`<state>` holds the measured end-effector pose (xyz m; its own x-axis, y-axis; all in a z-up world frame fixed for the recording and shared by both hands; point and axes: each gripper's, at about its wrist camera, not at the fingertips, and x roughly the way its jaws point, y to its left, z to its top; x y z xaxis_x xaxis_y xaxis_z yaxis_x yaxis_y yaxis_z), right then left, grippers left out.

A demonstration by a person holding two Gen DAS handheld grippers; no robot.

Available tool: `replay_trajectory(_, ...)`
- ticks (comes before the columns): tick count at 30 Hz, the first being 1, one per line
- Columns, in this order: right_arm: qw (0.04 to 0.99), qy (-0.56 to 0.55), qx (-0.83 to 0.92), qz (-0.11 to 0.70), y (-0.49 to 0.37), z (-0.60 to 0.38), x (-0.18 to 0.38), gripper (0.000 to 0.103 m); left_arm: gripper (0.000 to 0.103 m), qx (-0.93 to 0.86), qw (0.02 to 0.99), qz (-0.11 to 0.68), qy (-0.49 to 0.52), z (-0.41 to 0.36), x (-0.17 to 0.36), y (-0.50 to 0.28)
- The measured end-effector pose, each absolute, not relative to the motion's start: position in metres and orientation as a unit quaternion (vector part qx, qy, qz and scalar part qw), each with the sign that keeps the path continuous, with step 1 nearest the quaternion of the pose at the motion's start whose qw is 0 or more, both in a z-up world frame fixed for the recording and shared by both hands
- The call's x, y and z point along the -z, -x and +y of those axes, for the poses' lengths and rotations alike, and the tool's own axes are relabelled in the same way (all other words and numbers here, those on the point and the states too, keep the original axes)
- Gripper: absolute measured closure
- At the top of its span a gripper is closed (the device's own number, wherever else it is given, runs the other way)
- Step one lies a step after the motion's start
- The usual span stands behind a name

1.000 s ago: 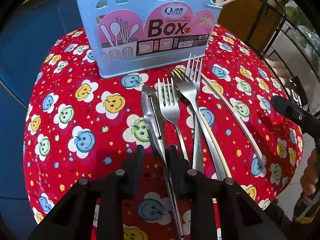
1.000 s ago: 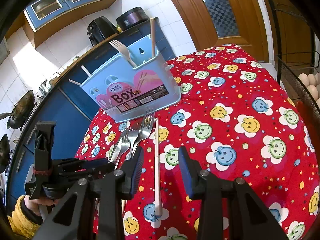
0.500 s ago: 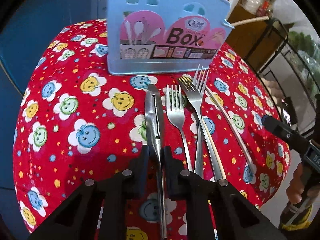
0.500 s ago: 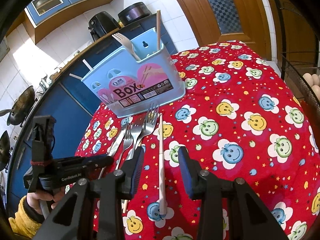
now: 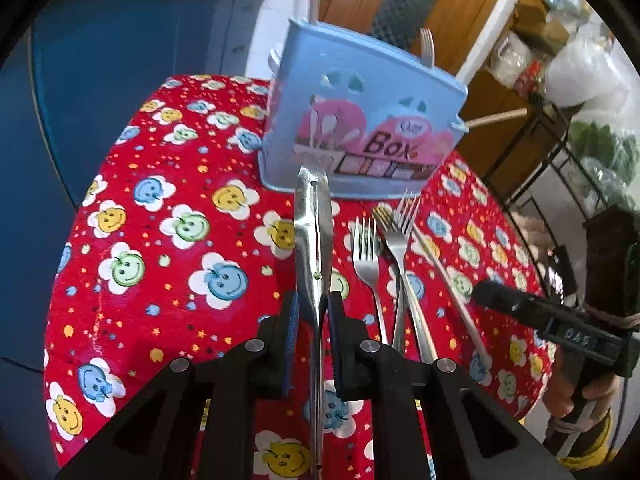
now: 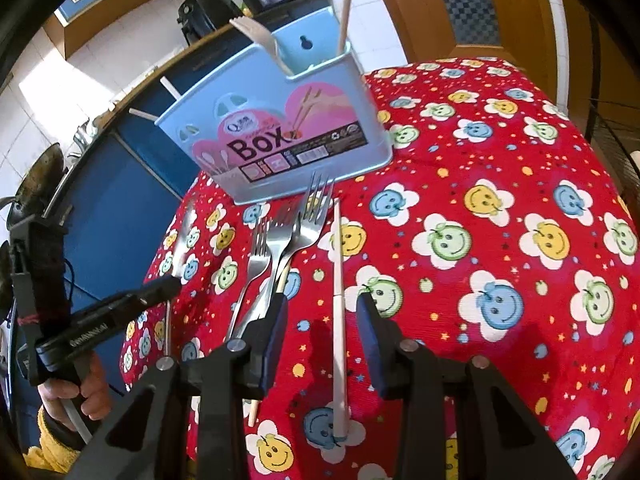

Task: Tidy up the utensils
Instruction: 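Lift the knife upright with the left tool while the right tool lifts the chopstick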

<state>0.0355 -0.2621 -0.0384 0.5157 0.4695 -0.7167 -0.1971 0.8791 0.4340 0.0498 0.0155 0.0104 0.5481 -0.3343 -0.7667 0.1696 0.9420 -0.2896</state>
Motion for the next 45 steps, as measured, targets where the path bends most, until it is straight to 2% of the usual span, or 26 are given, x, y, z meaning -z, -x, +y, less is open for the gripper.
replay_trajectory(11, 0.849, -0.123, -0.194, 0.476, -0.043, -0.249, 0.041, 0.065, 0.089, 0.142, 0.895, 0.410, 0.104, 0.028, -0.026, -0.043)
replay_trajectory(40, 0.807, -0.050, -0.200, 0.554, -0.107, -0.225, 0.046, 0.064, 0.089, 0.134, 0.917, 0.357, 0.120, 0.046, -0.052, -0.035)
replay_trajectory(41, 0.807, -0.047, -0.200, 0.554, -0.108, -0.224, 0.046, 0.069, 0.089, 0.134, 0.918, 0.355, 0.120, 0.047, -0.053, -0.034)
replay_trajectory(44, 0.812, -0.020, -0.181, 0.554, -0.111, -0.223, 0.047, 0.094, 0.089, 0.133, 0.920, 0.348, 0.121, 0.047, -0.057, -0.031)
replay_trajectory(45, 0.812, -0.022, -0.179, 0.555, -0.112, -0.225, 0.048, 0.095, 0.089, 0.133, 0.921, 0.346, 0.121, 0.048, -0.058, -0.030)
